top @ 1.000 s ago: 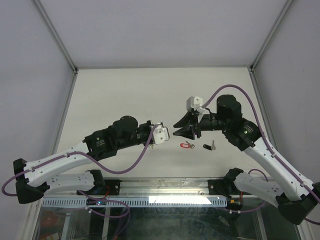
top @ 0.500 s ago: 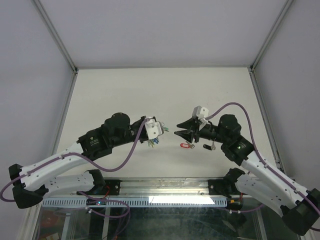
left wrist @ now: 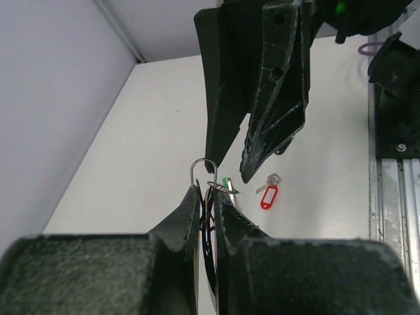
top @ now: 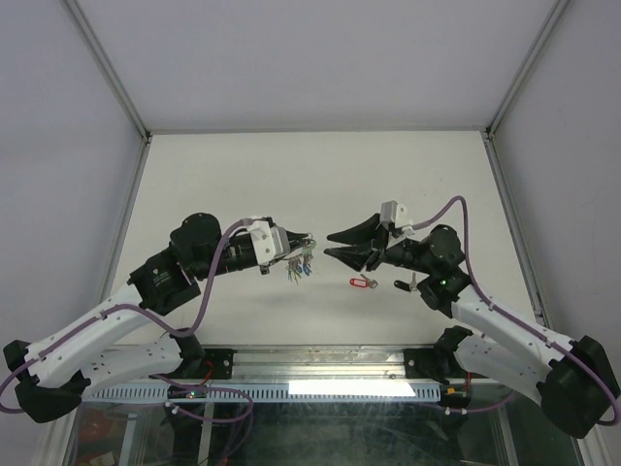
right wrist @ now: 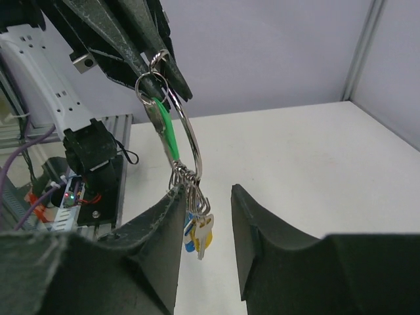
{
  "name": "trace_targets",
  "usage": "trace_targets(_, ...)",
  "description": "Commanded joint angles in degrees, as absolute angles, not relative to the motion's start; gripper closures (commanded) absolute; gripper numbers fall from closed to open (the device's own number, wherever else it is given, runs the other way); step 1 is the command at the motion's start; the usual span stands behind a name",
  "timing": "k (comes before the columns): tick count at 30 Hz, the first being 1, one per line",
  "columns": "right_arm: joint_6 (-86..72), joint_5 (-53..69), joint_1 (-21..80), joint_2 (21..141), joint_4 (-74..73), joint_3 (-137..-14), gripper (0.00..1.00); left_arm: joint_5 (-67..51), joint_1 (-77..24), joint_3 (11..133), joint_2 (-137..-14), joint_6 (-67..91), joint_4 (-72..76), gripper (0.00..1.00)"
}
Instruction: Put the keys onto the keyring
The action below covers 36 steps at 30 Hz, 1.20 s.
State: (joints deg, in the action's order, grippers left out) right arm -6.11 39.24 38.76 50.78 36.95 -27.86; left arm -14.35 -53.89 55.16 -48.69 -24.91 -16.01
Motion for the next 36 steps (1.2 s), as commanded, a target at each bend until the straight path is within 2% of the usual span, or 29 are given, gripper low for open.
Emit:
trace_targets(1,-11.79,41.22,40.26,53.83,50.23,-28.24,0.64,-20.65,-52.82,57.82,-46.81,-22.58,-8.98,1.0)
trace_targets(36,-14.57,41.86,44.52,62.32,60.99,-30.48,0.76,-29.41,-49.26,57.6,-47.59,-21.45,-7.7,1.0)
